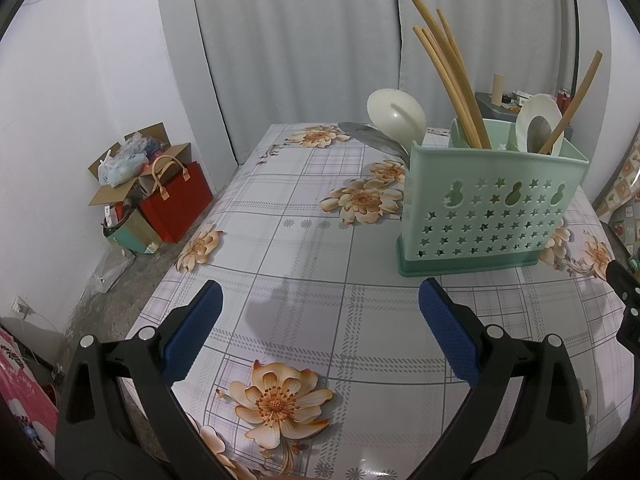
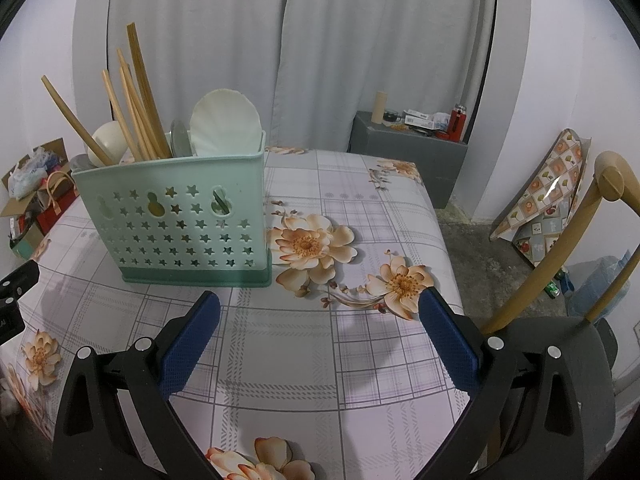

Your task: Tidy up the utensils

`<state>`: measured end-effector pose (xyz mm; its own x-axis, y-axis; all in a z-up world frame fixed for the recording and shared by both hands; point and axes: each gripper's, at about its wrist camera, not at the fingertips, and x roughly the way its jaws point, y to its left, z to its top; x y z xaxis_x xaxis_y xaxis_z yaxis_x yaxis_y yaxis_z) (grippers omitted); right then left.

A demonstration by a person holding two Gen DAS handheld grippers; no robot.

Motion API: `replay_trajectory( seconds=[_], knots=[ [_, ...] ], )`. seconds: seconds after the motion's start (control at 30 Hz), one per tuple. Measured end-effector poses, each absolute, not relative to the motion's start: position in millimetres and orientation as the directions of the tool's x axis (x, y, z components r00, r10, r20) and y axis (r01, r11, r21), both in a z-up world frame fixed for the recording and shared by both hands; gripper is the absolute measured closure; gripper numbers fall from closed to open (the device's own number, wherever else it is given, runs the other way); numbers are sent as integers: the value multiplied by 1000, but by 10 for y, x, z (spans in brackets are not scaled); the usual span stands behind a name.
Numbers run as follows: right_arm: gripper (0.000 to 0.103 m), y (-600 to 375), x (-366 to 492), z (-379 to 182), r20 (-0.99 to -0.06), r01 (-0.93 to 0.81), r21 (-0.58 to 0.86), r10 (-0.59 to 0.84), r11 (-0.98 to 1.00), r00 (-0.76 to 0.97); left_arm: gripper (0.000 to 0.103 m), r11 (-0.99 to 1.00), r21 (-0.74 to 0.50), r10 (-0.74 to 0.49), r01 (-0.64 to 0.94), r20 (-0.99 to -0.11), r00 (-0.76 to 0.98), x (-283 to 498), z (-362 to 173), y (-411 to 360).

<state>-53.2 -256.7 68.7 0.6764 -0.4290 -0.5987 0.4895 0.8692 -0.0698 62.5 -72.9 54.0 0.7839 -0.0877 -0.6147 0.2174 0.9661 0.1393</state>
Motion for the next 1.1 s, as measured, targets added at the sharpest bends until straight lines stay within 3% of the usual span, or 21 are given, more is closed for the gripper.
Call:
replay_trajectory(
  seconds=[1.1],
  knots=[
    [6,-2566,-537,692,-598,489,-70,-429,870,677,8,966,138,-89,219,-617,782,637,547,-718]
  ],
)
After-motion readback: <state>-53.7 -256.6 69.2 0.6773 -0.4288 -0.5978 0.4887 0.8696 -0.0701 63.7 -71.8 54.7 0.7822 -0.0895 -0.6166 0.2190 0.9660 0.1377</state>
